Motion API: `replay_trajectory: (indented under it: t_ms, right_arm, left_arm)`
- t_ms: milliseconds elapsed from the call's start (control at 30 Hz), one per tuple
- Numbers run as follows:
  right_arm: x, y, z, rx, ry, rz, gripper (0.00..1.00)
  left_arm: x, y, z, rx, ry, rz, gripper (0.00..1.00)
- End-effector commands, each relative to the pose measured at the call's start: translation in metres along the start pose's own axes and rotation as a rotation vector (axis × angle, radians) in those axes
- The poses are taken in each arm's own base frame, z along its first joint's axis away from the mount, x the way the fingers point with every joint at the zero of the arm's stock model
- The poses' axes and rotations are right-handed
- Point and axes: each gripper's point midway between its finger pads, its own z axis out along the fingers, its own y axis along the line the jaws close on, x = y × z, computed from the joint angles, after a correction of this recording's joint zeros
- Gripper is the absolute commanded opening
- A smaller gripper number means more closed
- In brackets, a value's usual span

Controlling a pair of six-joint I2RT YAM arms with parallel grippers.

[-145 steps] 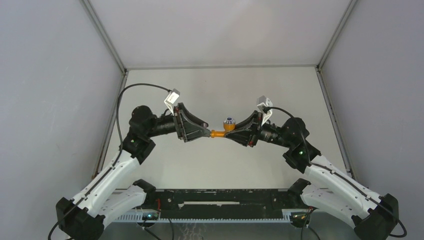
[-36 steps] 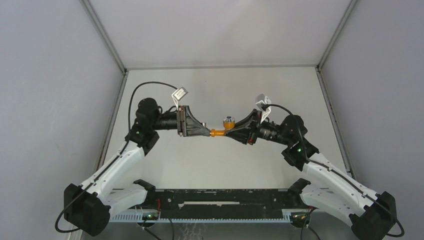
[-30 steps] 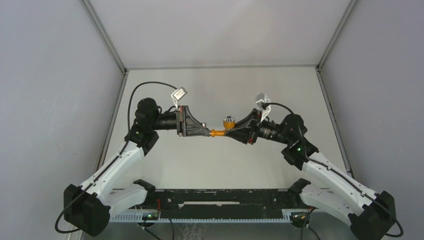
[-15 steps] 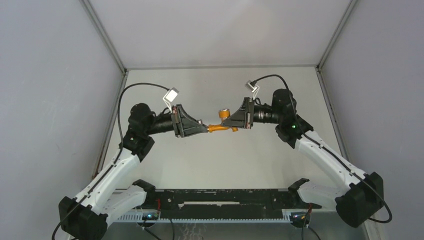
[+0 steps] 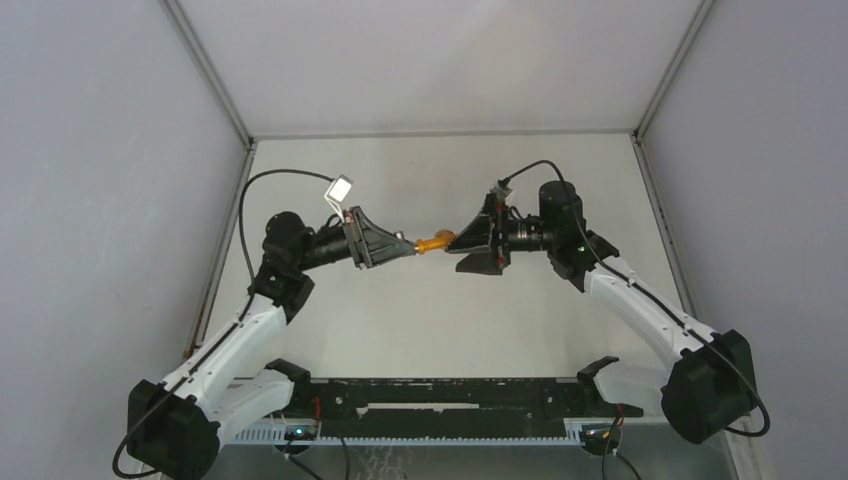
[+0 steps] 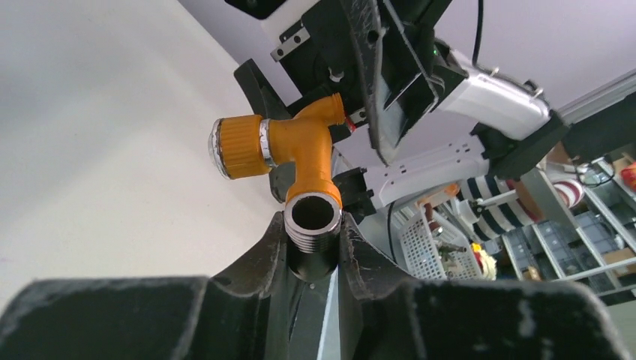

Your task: Install the water faucets

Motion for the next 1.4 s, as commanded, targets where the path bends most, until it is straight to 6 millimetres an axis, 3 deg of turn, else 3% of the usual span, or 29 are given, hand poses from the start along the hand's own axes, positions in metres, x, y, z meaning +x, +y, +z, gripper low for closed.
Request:
replay_trajectory:
  t_ms: [0,167,400,467,633,867,1033,1100,1167,1367]
  right_arm:
    - [-0.007,-0.002,-0.023,0.065,-0.079,-0.115,1.00]
    - [-0.013,0.005,-0.047,0.089,-0.164,-0.360,0.99]
    - [-0.012,0.033,-0.061,0.003,-0.457,-1.077,0.99]
    - [-0.011,0.033,-0.062,0.024,-0.495,-1.199,1.00]
    - [0.003,0.034,-0.044,-0.028,-0.360,-1.277,1.00]
    - [0.006,0.037,-0.010,-0.074,-0.336,-1.318,1.00]
    - [0.005,0.042,0.003,-0.134,-0.322,-1.284,0.99]
    - [0.008,0.040,0.006,-0.155,-0.295,-1.266,0.94]
    - [0.011,0.040,0.008,-0.168,-0.275,-1.243,0.82]
    - [0.013,0.038,0.009,-0.161,-0.233,-1.094,0.29]
  left_arm:
    - [-0.026,-0.022,-0.007,0.097,-0.071,-0.023,0.00]
    - [-0.028,-0.023,-0.010,0.111,-0.038,-0.113,0.00]
    - [-0.020,-0.027,-0.010,0.139,0.047,-0.214,0.00]
    - [-0.019,-0.032,-0.012,0.148,0.054,-0.208,0.00]
    - [-0.018,-0.042,-0.015,0.170,0.076,-0.190,0.00]
    - [-0.012,-0.046,-0.018,0.187,0.122,-0.184,0.00]
    - [-0.011,-0.053,-0.021,0.204,0.137,-0.166,0.00]
    - [-0.010,-0.053,-0.021,0.206,0.143,-0.167,0.00]
    - [-0.010,-0.054,-0.022,0.208,0.146,-0.165,0.00]
    - [-0.009,-0.047,-0.020,0.180,0.149,-0.128,0.00]
